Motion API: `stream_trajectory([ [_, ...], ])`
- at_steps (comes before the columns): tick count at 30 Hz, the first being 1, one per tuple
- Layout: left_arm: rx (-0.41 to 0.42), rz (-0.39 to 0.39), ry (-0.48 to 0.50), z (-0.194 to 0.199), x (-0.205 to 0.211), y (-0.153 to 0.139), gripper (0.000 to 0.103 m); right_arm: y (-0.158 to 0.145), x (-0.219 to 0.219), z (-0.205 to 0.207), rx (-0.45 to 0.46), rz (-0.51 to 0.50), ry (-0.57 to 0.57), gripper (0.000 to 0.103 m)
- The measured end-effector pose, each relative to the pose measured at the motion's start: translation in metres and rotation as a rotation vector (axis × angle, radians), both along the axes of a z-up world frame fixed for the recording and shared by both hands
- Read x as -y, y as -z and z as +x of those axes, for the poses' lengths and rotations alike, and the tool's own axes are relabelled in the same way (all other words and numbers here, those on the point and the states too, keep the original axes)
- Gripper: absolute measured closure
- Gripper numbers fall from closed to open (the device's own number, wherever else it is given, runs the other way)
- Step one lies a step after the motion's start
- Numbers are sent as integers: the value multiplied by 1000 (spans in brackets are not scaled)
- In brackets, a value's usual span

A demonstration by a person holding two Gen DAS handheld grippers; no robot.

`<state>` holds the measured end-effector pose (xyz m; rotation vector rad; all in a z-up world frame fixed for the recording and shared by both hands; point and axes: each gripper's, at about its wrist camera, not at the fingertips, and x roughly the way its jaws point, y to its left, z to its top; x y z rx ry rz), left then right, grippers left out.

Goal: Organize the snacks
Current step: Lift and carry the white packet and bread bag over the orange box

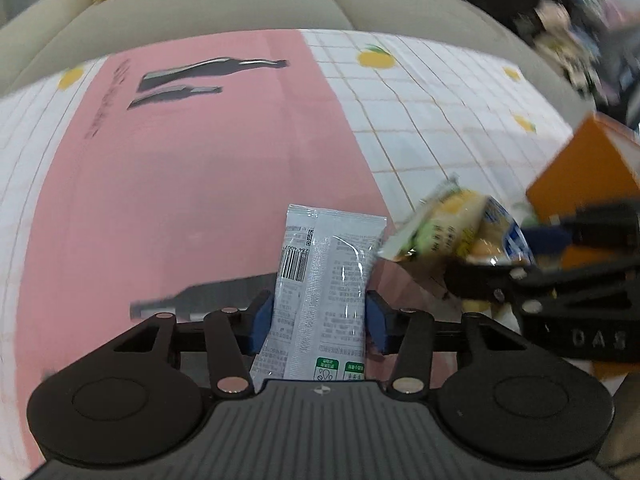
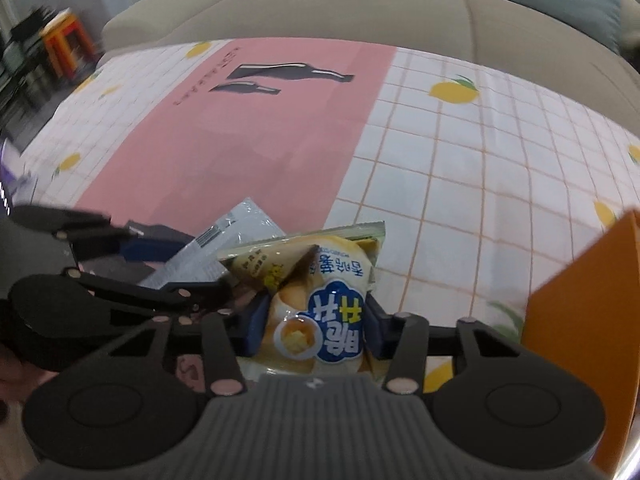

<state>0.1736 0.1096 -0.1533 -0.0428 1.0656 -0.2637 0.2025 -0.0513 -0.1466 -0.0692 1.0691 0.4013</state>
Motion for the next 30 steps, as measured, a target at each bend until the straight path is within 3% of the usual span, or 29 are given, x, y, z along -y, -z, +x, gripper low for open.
stream_trajectory([
  [4,12,-76,-83,-11,-11,-12,48,-11,5,-13,31,30,44,58],
  [12,73,-168,-131,-34,-12,-54,48,-42,29,-36,70,76,148,58],
  [21,148,-285,-105,-55,6,-102,49,-87,55,-68,144,118,187,58],
  [30,183,-338,-29,-67,47,-137,49,-122,101,-99,215,117,246,58],
])
